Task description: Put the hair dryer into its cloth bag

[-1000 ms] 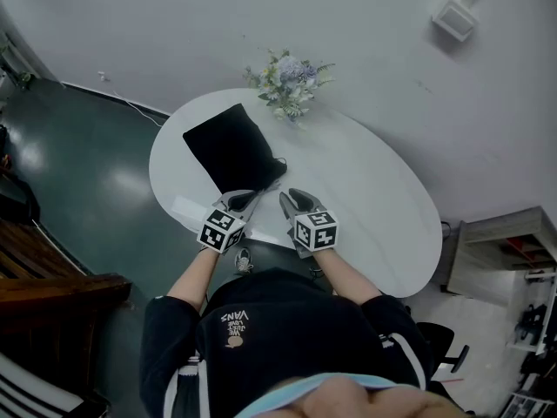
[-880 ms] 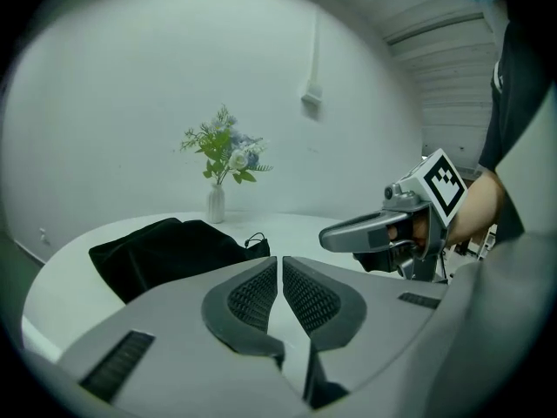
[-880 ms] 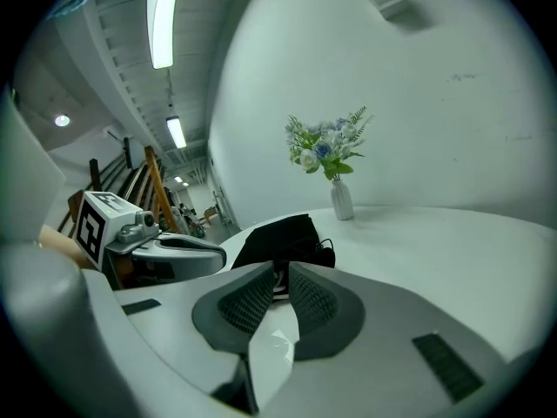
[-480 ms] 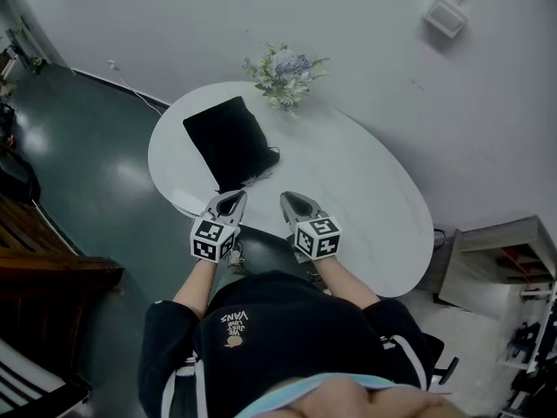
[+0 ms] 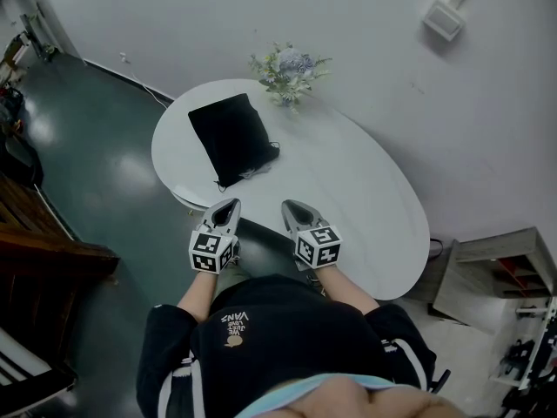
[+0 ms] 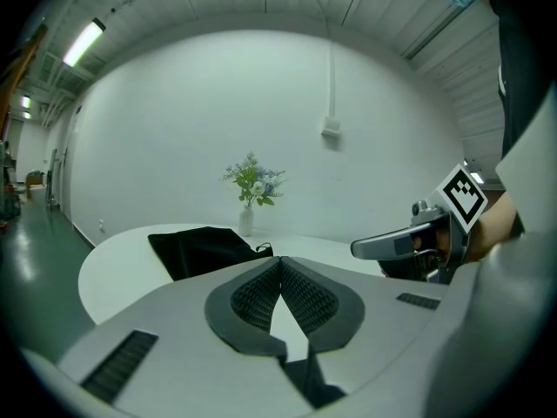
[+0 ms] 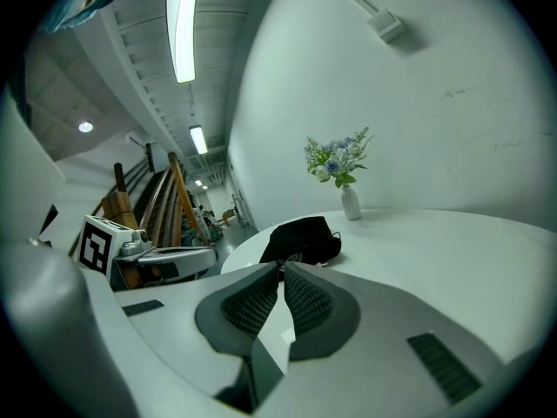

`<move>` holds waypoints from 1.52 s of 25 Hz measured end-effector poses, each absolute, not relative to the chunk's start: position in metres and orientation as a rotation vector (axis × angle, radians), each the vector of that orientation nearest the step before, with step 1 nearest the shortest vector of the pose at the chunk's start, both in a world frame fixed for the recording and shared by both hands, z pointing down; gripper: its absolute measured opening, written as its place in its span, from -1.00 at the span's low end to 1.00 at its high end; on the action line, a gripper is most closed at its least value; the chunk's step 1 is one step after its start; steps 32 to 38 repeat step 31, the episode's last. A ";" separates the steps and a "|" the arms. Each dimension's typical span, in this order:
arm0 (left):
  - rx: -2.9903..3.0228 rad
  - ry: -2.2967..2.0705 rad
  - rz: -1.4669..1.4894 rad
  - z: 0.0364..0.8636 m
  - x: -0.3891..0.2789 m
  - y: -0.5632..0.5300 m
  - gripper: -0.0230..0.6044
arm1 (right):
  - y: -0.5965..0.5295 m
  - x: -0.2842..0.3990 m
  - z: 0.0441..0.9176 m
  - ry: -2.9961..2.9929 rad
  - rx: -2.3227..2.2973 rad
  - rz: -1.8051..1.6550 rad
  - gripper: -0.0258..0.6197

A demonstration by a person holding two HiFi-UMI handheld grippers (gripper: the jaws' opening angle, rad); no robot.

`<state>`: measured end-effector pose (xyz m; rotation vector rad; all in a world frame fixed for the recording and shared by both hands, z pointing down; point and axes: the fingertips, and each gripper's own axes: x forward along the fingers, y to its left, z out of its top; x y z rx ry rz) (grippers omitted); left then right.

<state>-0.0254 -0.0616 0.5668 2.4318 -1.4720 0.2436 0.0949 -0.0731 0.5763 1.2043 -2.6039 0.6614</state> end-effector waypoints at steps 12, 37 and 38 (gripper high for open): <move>2.365 -1.545 0.238 0.574 -0.033 -0.025 -0.86 | -0.044 0.098 0.585 -2.602 1.175 0.663 -0.76; 2.330 -1.584 0.217 0.572 -0.032 -0.008 -0.87 | -0.042 0.111 0.582 -2.596 1.254 0.652 -0.77; 2.330 -1.584 0.217 0.572 -0.032 -0.008 -0.87 | -0.042 0.111 0.582 -2.596 1.254 0.652 -0.77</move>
